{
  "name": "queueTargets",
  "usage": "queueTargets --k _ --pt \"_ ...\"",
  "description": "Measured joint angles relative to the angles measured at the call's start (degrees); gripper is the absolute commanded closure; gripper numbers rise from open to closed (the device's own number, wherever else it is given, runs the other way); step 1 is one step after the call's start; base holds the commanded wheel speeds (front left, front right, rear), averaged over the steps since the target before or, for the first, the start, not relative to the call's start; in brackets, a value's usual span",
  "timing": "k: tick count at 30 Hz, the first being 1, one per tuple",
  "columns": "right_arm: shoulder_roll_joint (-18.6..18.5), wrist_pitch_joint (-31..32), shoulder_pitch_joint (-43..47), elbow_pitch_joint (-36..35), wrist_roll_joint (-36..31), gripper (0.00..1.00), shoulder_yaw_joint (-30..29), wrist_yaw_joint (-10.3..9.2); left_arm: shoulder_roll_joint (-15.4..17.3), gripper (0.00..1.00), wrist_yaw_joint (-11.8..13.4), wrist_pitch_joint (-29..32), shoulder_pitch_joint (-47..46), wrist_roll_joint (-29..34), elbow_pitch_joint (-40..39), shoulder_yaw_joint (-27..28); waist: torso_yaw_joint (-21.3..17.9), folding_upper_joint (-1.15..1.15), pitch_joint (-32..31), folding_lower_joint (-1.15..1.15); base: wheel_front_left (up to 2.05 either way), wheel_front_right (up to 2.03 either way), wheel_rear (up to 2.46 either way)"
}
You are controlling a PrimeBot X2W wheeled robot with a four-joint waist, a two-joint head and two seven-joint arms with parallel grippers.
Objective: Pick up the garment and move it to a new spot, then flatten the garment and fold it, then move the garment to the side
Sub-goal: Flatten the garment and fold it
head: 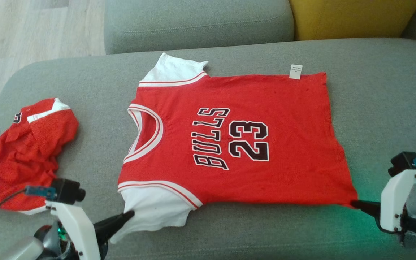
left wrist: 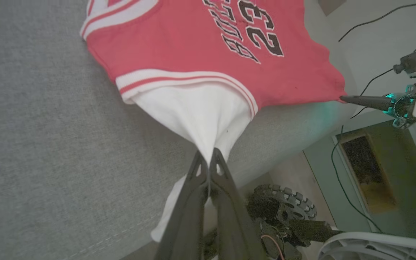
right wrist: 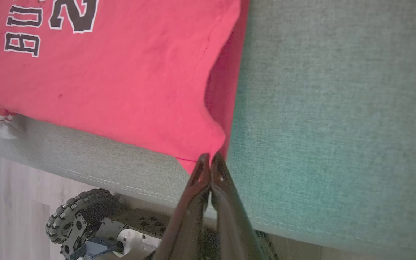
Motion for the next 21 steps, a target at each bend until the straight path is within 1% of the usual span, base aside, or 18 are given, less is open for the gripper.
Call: queueTargets --k 4,9,15,21 --pt "-0.04 0.07 -0.05 -1.37 0.6 1.0 -1.41 0.0 0.31 1.0 0.68 -1.01 -0.03 -0.08 -1.22 1.22 0.02 0.0 0.24 0.0 0.0 0.0 0.0" --pt "-0.14 -0.04 -0.74 -1.78 0.66 1.0 -2.91 0.0 0.34 1.0 0.75 -2.02 -0.9 -0.25 -2.52 2.47 -0.06 0.0 1.34 0.0 0.0 0.0 0.0" --pt "-0.02 -1.11 -4.78 -1.41 -0.11 1.0 -4.76 0.0 0.08 1.0 0.75 -2.19 -4.0 -1.24 -3.7 4.0 -0.17 0.0 3.05 0.0 0.0 0.0 0.0" --pt "1.1 -2.68 -7.55 0.41 -1.74 1.0 -6.2 0.0 -1.53 1.0 0.74 -2.14 -7.61 -1.29 -3.35 4.66 -0.23 0.0 4.77 0.0 0.0 0.0 0.0"
